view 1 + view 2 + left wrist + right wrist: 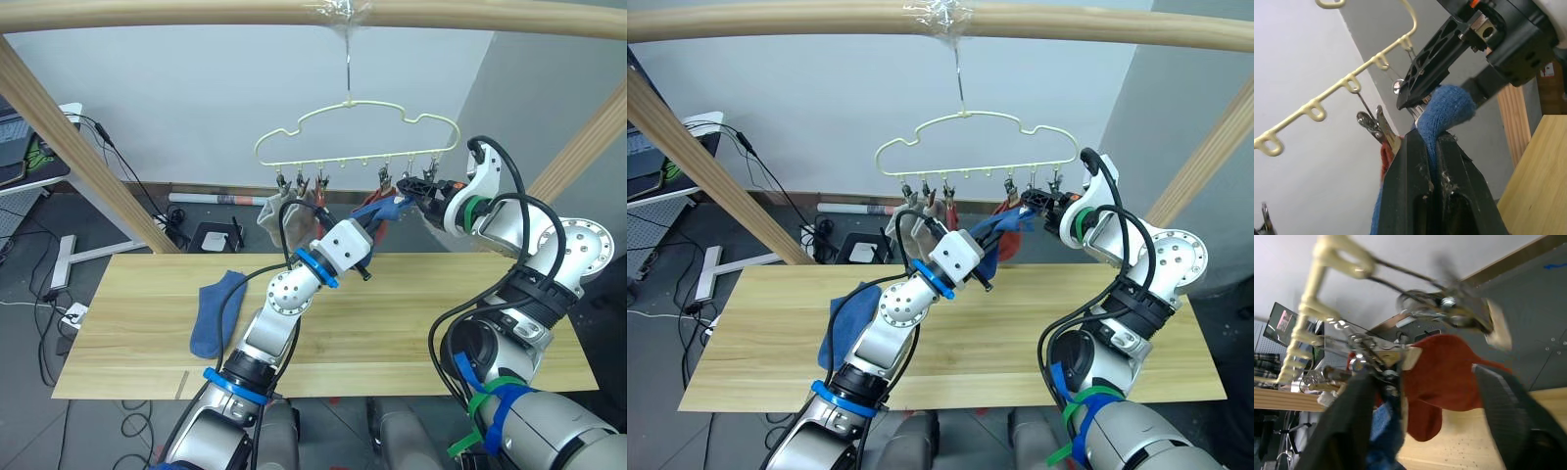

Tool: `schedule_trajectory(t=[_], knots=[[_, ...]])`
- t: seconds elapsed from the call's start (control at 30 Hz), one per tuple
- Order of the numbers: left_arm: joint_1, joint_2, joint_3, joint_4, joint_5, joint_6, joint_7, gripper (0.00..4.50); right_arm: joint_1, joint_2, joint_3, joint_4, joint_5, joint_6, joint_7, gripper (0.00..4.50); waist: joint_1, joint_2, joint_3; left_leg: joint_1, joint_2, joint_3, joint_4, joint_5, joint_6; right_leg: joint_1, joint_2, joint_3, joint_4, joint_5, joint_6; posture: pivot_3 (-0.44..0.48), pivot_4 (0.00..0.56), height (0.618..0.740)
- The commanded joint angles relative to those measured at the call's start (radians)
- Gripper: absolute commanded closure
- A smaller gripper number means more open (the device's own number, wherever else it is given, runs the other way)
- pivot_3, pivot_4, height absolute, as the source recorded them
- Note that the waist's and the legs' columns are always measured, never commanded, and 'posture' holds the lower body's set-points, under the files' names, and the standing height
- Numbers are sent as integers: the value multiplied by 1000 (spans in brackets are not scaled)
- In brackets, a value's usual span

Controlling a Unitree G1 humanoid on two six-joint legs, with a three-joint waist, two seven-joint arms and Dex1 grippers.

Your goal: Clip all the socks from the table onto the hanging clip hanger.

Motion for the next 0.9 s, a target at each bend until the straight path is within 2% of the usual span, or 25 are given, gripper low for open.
schedule_trajectory(t=[0.03, 0.13, 0.2, 0.3, 0.33, 0.4, 0.53, 0.67, 0.8, 0.9], knots=[[-39, -33, -14, 24, -9, -12, -7, 4500, -10, -41, 31, -63, 112, 8, 59, 37, -3, 0, 0, 0, 0, 0, 0, 0, 0, 0, 0, 0, 0, 0, 0, -67, 212, 740], [-71, -57, -23, 68, -23, -5, -29, 4500, 7, -104, 71, -97, 195, 8, 112, 37, -9, 0, 0, -1, 0, 0, 0, 0, 0, -1, 0, 0, 0, 0, 1, -79, 212, 740], [-87, -73, -19, 97, -33, 6, -36, 4500, 74, -181, 153, -167, 231, 8, 173, 37, -9, 0, 0, -1, 0, 0, 0, 0, 0, -1, 0, 0, -1, -1, 3, -86, 214, 740], [-99, -96, -3, 119, -61, 36, -37, 4500, 131, -228, 193, -230, 247, 7, 212, 37, -18, 0, 0, -2, 0, 1, 0, 0, 0, -1, 0, 1, -1, -3, 5, -91, 214, 740], [-104, -108, 5, 128, -78, 55, -40, 4500, 166, -260, 232, -273, 237, -19, 231, 37, -22, 0, 0, -2, 0, 1, 0, 0, 0, -1, 0, 1, -1, -3, 5, -96, 214, 740], [-127, -155, 47, 168, -151, 138, -44, 4500, 289, -342, 388, -414, 149, -167, 263, 37, -25, 0, 0, -2, 0, 1, 0, 0, 0, -2, 0, 1, -1, -3, 5, -111, 215, 740], [-145, -206, 122, 188, -261, 292, -56, 3485, 454, -362, 566, -537, -9, -419, 256, 0, -47, 0, 0, -2, 0, 2, 1, 0, 0, -2, 0, 2, -1, -4, 9, -120, 214, 740], [-144, -199, 166, 167, -299, 371, -42, 2246, 559, -355, 696, -567, -142, -598, 243, 0, -62, 0, 0, 0, 0, 3, 1, 0, 0, -2, 1, 3, 0, -3, 9, -119, 216, 740], [-132, -159, 172, 129, -292, 405, -52, 1013, 617, -329, 789, -540, -289, -754, 198, 0, -62, 0, 0, 0, 0, 3, 1, 0, 0, -2, 1, 4, 0, -3, 10, -94, 217, 740], [-97, -82, 180, 12, -304, 469, -87, 111, 648, -257, 851, -485, -381, -883, 158, 0, -62, 0, 0, 0, 0, 3, 0, 0, 0, -2, 1, 4, 0, -3, 9, -77, 219, 740]])
